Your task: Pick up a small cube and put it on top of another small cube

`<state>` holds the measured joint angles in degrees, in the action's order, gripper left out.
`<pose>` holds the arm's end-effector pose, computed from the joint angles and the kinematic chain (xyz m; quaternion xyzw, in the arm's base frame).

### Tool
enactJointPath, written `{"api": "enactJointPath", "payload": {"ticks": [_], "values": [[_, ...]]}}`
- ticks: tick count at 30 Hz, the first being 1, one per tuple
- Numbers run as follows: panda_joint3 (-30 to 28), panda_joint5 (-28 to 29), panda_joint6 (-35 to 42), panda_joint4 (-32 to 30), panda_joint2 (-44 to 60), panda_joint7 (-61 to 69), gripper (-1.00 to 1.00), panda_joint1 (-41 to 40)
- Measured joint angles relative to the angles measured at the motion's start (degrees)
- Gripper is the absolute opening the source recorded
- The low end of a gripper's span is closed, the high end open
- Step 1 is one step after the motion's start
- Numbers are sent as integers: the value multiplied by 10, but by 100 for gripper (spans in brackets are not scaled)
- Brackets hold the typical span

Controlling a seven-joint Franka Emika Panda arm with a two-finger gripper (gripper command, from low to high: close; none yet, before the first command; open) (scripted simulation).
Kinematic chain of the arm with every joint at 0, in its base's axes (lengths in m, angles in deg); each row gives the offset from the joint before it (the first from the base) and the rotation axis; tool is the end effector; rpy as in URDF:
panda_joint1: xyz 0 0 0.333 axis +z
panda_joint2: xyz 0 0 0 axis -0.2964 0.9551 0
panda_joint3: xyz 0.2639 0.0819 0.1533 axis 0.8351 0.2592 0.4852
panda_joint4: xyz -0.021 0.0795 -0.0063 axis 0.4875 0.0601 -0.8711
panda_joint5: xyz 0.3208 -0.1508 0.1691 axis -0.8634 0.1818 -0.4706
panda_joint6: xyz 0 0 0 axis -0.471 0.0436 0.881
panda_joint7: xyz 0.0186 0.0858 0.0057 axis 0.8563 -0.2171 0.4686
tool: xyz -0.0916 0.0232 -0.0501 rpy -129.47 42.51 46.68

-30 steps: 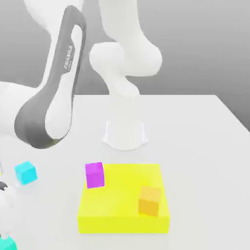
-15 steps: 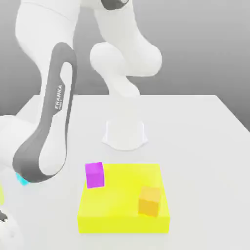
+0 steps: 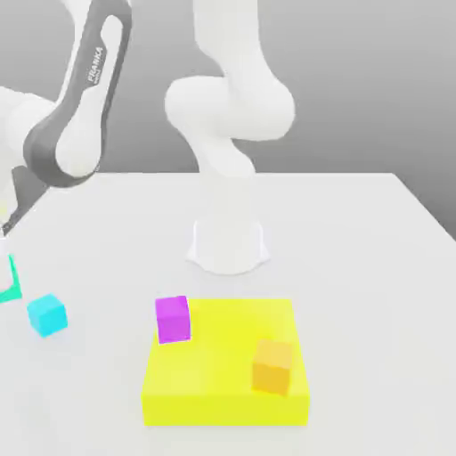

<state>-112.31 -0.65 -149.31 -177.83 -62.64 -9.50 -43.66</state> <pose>0.2529 -0.3385 0.2500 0.5547 -0.8319 0.0066 0.0157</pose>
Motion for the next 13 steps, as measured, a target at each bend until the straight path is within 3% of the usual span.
{"api": "enactJointPath", "payload": {"ticks": [4, 9, 10, 13], "values": [[-6, -37, -34, -39, -1, 20, -100, 1], [26, -143, -103, -38, 79, 95, -100, -9], [39, -166, -117, -37, 96, 112, 100, -18], [39, -166, -117, -37, 96, 112, 100, -18]]}}
